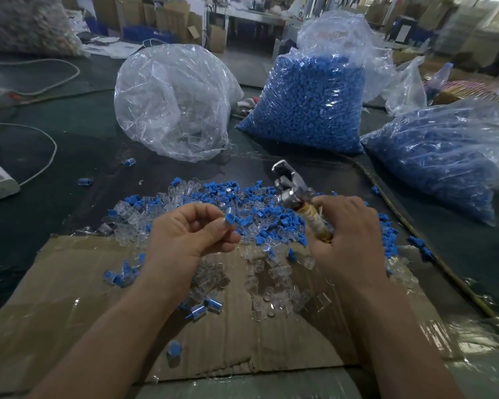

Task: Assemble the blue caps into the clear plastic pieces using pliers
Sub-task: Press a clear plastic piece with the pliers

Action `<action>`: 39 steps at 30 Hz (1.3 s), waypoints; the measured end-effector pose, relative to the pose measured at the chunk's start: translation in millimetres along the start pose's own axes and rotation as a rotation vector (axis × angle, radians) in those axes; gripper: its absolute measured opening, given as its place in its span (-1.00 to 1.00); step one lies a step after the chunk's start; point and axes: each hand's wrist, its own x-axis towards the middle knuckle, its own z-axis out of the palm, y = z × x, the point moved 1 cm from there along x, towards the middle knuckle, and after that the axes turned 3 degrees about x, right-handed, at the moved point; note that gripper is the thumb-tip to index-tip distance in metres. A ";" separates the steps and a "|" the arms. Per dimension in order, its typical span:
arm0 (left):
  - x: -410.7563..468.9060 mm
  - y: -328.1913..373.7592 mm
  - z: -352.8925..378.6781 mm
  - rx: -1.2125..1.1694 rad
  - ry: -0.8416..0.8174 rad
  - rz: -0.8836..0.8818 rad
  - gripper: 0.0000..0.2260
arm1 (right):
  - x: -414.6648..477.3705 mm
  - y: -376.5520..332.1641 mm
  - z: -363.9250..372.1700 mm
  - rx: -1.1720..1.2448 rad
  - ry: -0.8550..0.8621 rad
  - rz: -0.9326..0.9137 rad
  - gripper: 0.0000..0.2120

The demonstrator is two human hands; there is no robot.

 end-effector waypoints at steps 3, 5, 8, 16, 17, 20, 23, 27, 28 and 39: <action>-1.3 0.2 1.2 -0.001 0.009 0.043 -0.85 | -0.1 -10.9 0.6 0.030 -0.063 0.015 -0.82; -2.0 0.4 1.8 -0.004 0.017 0.070 -0.86 | -3.4 -14.1 2.8 0.100 -0.146 0.067 -0.80; -2.4 0.5 1.8 -0.007 0.030 0.103 -0.86 | -7.2 -17.4 5.1 0.127 -0.210 0.050 -0.71; -1.5 0.0 2.9 0.009 0.076 0.161 -0.85 | -8.3 -19.4 14.2 0.098 -0.452 0.017 -0.35; -1.1 -0.1 2.7 0.012 0.081 0.163 -0.84 | -8.3 -19.3 14.4 0.100 -0.459 0.013 -0.34; -0.2 -0.6 2.8 0.025 0.086 0.170 -0.84 | -8.6 -20.5 14.1 0.107 -0.465 0.004 -0.35; 0.5 -1.4 2.7 0.027 0.088 0.165 -0.85 | -8.3 -23.3 14.5 0.083 -0.487 -0.017 -0.37; 0.5 -1.4 1.9 0.036 0.082 0.157 -0.85 | -7.3 -23.9 14.1 0.042 -0.493 -0.020 -0.52; 0.2 -1.2 2.1 0.040 0.079 0.156 -0.85 | -7.6 -25.1 13.7 0.026 -0.477 -0.030 -0.57; -4.2 0.3 4.6 0.088 0.054 0.209 -0.90 | -8.7 -26.5 12.0 0.064 -0.457 -0.027 -0.74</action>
